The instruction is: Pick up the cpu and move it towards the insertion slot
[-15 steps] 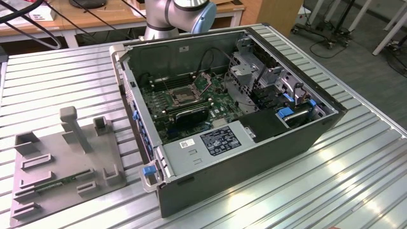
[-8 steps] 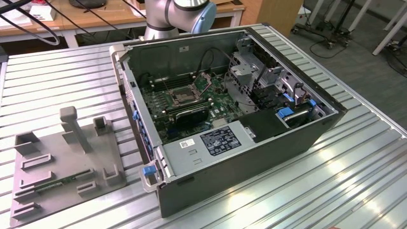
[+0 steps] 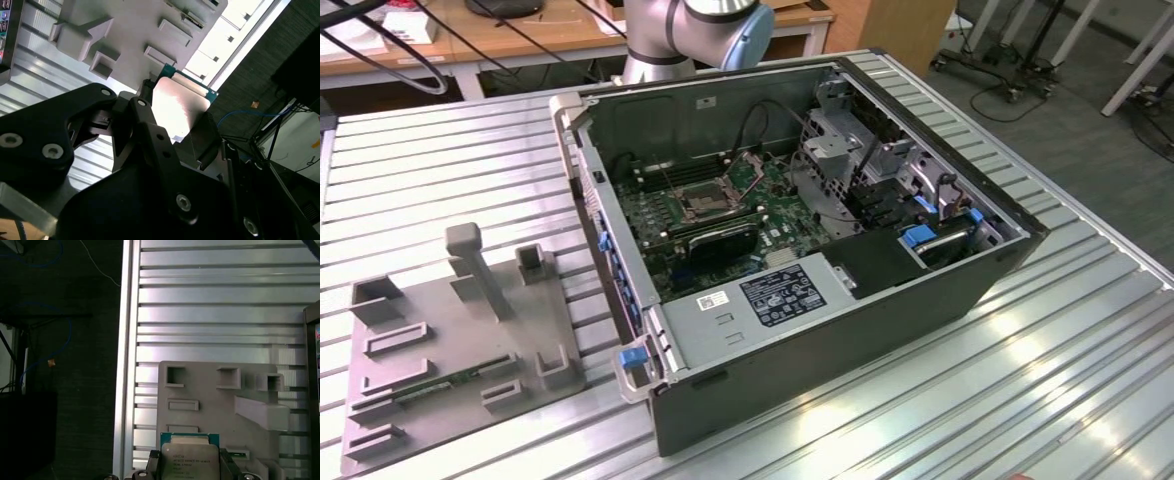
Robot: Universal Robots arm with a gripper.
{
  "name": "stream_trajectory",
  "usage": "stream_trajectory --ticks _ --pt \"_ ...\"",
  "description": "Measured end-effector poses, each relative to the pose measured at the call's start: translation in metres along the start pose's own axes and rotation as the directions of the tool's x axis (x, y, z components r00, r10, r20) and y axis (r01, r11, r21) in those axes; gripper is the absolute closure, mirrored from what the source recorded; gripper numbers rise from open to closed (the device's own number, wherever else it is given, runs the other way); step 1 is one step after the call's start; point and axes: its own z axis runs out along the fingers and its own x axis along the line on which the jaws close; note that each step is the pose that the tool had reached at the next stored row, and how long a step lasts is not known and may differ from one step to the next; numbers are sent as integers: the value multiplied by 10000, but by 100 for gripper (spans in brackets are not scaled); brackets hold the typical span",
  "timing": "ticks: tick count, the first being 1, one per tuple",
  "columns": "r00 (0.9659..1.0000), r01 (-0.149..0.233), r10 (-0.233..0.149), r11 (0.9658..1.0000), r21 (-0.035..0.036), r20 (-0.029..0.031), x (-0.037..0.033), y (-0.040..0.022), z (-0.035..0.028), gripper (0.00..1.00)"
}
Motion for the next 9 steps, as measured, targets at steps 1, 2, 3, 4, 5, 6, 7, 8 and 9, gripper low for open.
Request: stream_trajectory --ticks 1,2,3,4,5,6,7,8,9 --pt "10000 1 -1 10000 0 0 -12 0 0 46" --pt "10000 0 0 10000 0 -1 -26 -1 0 46" --pt "10000 -1 1 10000 0 1 -42 -1 0 46" --pt "10000 -1 1 10000 1 -1 -58 -1 0 46" --pt "10000 -3 3 10000 0 0 -77 -2 0 46" --pt "10000 -4 4 10000 0 0 -93 -2 0 46" --pt "10000 -5 5 10000 0 0 -110 -2 0 46" --pt "10000 -7 7 10000 0 0 -128 -2 0 46" --pt "10000 -9 9 10000 0 0 -147 -3 0 46"
